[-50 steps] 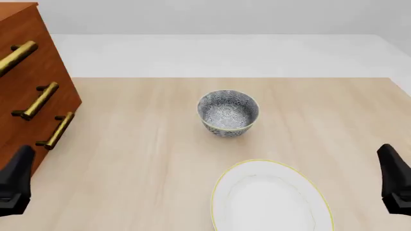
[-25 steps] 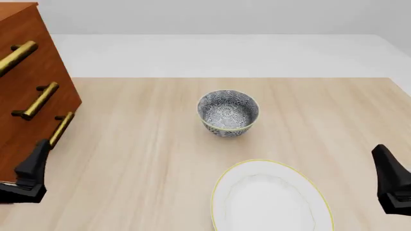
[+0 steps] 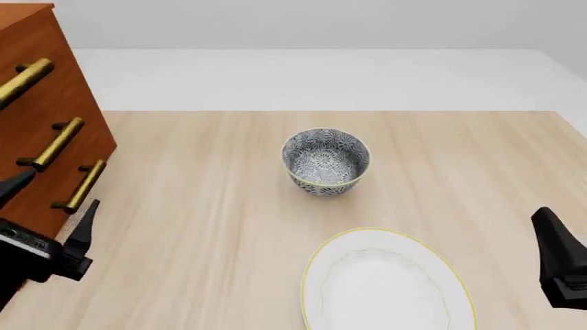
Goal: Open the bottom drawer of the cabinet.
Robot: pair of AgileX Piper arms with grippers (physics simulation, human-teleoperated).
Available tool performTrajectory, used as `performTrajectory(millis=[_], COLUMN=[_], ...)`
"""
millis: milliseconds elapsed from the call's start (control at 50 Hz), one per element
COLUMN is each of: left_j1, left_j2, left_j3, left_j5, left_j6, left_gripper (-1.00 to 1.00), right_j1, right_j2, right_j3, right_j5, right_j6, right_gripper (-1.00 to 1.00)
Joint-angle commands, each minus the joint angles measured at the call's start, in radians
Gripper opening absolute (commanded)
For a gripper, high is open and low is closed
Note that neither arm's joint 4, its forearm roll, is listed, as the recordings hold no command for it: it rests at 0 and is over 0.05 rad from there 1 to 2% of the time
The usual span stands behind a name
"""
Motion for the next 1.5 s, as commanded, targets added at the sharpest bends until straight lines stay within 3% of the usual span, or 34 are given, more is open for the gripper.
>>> performTrajectory(millis=[20,100,240,440,740,1500], left_j1=[0.004,-0.009,-0.009,0.016,0.078,0.172], left_j2=[0.146,0.349,0.538,0.615,0.837,0.897], left_j3=[0.000,0.000,0.000,0.000,0.000,0.000], left_j5=[-0.107,-0.268,-0.413,-0.452,-0.635,-0.650], left_j6=[0.160,0.252,0.308,0.326,0.413,0.532], left_gripper=[1.00,1.00,1.00,1.00,1.00,1.00], right_j1=[0.002,0.002,0.002,0.003,0.003,0.007], right_j2=[-0.007,-0.008,-0.009,-0.009,-0.010,-0.010], right_j3=[-0.002,-0.001,-0.005,-0.004,-0.004,-0.005], right_j5=[0.006,0.005,0.008,0.006,0.005,0.004], right_j6=[0.003,0.003,0.004,0.006,0.006,0.004], right_gripper=[1.00,1.00,1.00,1.00,1.00,1.00])
